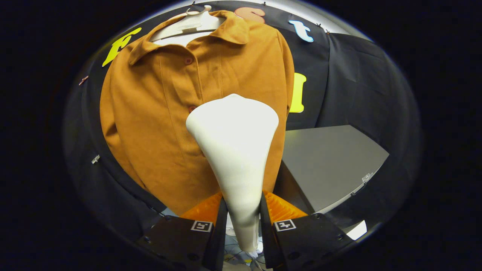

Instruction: Iron the clothes twice with a garment steamer, once on the left side and once on the right side.

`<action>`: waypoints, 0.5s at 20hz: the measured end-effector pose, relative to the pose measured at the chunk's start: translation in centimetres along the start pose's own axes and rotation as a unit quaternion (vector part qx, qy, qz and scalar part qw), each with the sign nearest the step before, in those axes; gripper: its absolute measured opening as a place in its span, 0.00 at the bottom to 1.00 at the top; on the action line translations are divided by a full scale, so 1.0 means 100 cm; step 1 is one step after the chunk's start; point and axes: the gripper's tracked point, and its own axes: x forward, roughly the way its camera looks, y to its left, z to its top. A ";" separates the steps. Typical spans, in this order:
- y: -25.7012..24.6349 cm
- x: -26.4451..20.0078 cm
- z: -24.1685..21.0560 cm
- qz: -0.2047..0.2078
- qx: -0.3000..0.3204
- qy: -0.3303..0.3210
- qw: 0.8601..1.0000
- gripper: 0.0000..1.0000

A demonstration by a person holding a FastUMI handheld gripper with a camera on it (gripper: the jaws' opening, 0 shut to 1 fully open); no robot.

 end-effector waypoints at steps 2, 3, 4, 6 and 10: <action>-0.004 -0.008 0.017 0.002 0.004 -0.020 1.000 0.45; -0.006 -0.011 0.026 0.003 0.005 -0.031 0.999 0.45; -0.010 -0.014 0.035 0.005 0.005 -0.042 0.999 0.45; -0.012 -0.021 0.054 0.011 0.006 -0.066 0.998 0.45; -0.010 -0.037 0.086 0.029 0.002 -0.120 0.992 0.45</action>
